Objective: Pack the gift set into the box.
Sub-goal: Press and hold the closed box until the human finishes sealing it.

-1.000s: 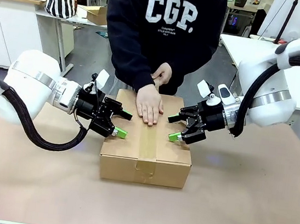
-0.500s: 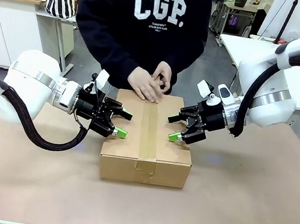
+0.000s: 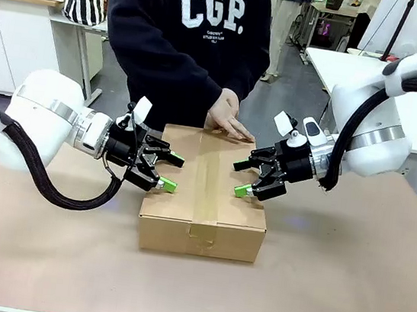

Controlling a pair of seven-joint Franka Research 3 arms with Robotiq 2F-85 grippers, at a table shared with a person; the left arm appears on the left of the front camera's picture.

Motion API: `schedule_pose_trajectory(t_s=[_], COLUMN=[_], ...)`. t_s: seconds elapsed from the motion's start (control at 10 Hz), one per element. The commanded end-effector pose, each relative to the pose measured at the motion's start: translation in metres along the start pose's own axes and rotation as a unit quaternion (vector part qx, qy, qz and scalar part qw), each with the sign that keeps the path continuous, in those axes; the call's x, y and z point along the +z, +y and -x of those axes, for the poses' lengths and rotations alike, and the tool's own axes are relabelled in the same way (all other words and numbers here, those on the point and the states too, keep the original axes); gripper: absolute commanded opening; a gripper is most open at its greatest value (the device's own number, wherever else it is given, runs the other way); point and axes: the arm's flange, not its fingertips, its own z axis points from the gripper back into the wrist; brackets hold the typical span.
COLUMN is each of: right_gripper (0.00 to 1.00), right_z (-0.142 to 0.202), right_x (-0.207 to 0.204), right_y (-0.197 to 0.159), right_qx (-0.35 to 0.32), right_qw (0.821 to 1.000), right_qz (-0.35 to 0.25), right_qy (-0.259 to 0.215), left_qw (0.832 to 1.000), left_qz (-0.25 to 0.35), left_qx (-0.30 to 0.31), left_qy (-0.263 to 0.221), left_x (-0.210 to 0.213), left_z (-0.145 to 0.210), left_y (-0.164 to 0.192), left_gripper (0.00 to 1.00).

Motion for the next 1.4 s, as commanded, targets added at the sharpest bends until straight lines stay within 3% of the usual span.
schedule_pose_trajectory(t_s=[0.0,1.3], right_gripper=[1.0,1.0], right_z=[0.0011,0.0011], right_x=[0.0,0.0], right_y=[0.0003,0.0003], right_qx=[-0.003,-0.003], right_qw=[1.0,1.0], right_qz=[0.002,0.002], right_qy=[0.001,0.001], left_qw=[1.0,1.0], left_qz=[0.005,0.005], left_qx=[-0.001,-0.001], left_qy=[0.003,0.003], left_x=[0.0018,0.0018], left_z=[0.0016,0.0016], left_y=[-0.0014,-0.0014], left_gripper=[1.0,1.0])
